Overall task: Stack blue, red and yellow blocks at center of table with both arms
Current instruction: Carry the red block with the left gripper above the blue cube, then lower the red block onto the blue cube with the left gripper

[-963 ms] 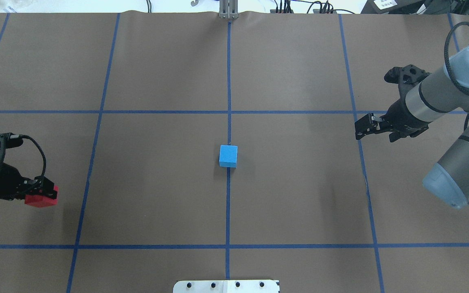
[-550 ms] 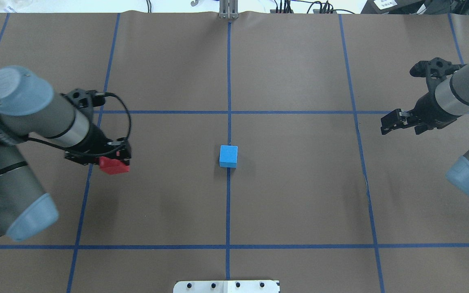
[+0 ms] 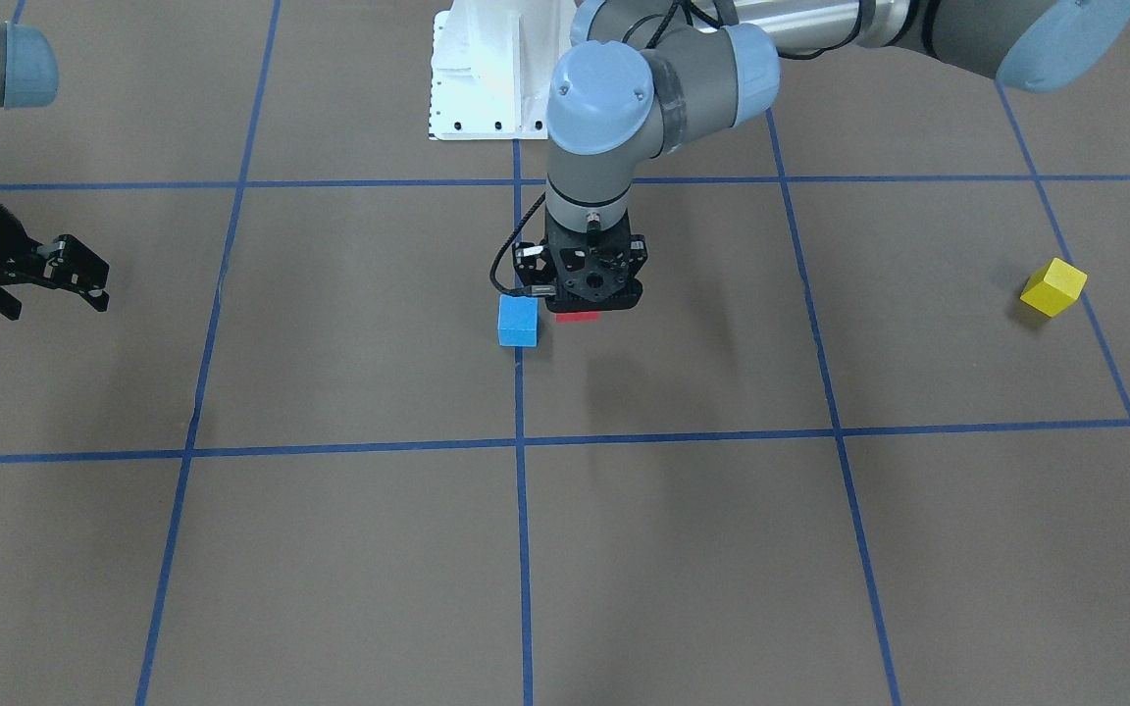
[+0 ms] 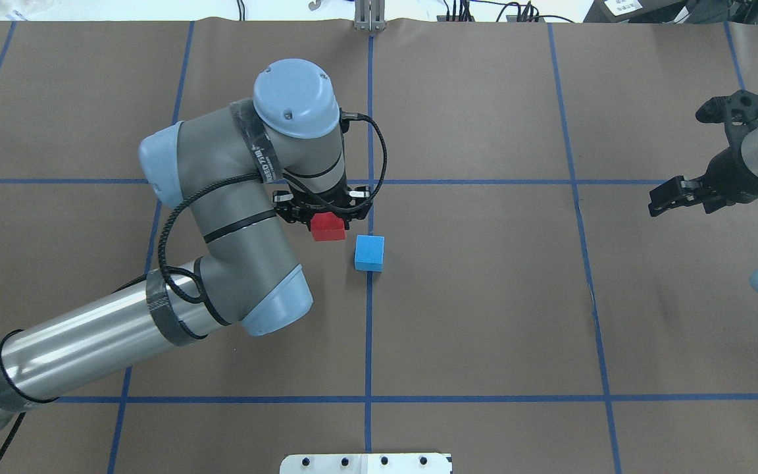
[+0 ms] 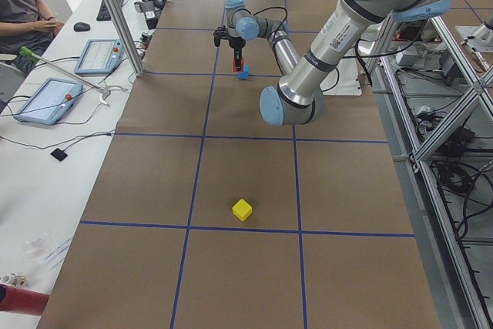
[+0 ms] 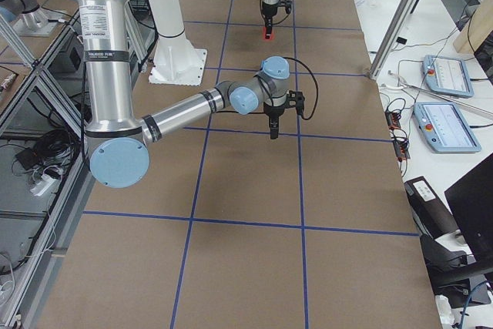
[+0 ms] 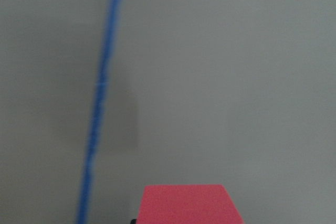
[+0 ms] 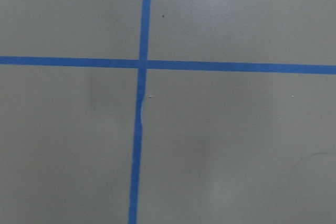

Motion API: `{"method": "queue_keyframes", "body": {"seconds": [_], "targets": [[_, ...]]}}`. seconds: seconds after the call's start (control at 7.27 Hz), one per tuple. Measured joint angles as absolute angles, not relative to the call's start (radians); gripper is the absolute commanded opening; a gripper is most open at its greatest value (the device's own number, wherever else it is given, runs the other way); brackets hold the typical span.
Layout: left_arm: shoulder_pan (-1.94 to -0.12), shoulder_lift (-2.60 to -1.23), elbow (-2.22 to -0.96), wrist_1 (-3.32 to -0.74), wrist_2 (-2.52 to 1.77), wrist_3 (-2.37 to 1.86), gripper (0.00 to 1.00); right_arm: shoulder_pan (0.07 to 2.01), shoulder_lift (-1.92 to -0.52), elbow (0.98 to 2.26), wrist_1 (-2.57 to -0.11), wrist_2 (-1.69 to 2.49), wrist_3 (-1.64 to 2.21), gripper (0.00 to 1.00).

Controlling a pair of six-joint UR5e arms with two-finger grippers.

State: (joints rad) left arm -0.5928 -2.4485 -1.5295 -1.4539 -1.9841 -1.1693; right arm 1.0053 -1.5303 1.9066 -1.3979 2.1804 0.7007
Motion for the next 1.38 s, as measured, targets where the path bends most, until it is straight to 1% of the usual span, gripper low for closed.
{"method": "queue_keyframes", "body": {"seconds": [0.28,0.55,1.38], "targets": [[-0.572,-2.519,-1.421,-1.497,-1.982,-1.156,0.0,1.007,-1.532,1.906,-1.398,2.18,0.696,1.0],[-0.562,-2.549,-1.37,-1.522,-1.982,-1.154,0.0,1.008,-1.532,1.907,-1.397,2.18,0.695,1.0],[-0.542,-2.55,-1.349,-1.538,-1.98,-1.154,0.0,1.006,-1.534,1.904,-1.397,2.178,0.695,1.0]]}}
